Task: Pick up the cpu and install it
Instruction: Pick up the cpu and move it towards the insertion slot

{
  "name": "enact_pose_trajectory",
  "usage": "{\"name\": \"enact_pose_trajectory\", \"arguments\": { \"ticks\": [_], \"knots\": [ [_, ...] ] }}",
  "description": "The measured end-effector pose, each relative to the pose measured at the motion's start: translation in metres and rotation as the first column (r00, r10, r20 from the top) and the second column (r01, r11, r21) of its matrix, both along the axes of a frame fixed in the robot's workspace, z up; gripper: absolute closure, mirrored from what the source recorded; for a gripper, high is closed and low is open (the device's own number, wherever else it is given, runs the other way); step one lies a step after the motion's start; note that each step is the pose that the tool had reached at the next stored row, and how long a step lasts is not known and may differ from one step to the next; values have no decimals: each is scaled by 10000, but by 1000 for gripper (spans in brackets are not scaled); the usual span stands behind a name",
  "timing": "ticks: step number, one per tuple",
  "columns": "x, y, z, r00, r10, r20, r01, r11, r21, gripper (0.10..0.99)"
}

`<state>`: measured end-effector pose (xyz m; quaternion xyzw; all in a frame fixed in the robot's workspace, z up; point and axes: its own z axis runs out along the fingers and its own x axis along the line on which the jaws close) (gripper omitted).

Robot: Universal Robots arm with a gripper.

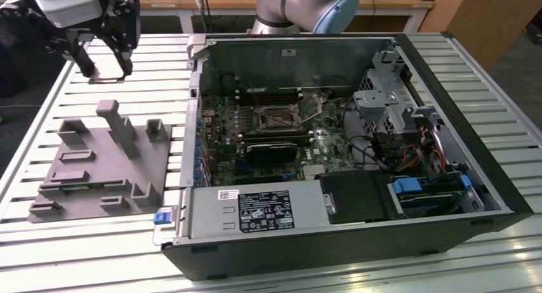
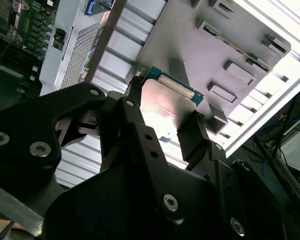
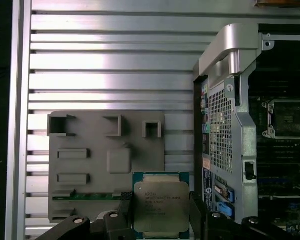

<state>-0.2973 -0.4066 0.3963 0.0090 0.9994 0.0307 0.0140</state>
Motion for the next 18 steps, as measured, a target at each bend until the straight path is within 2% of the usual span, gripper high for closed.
{"name": "enact_pose_trajectory", "arguments": {
  "ticks": [18],
  "knots": [
    [198, 5, -10, 10000, 0, 0, 0, 10000, 0, 549]
  ]
}}
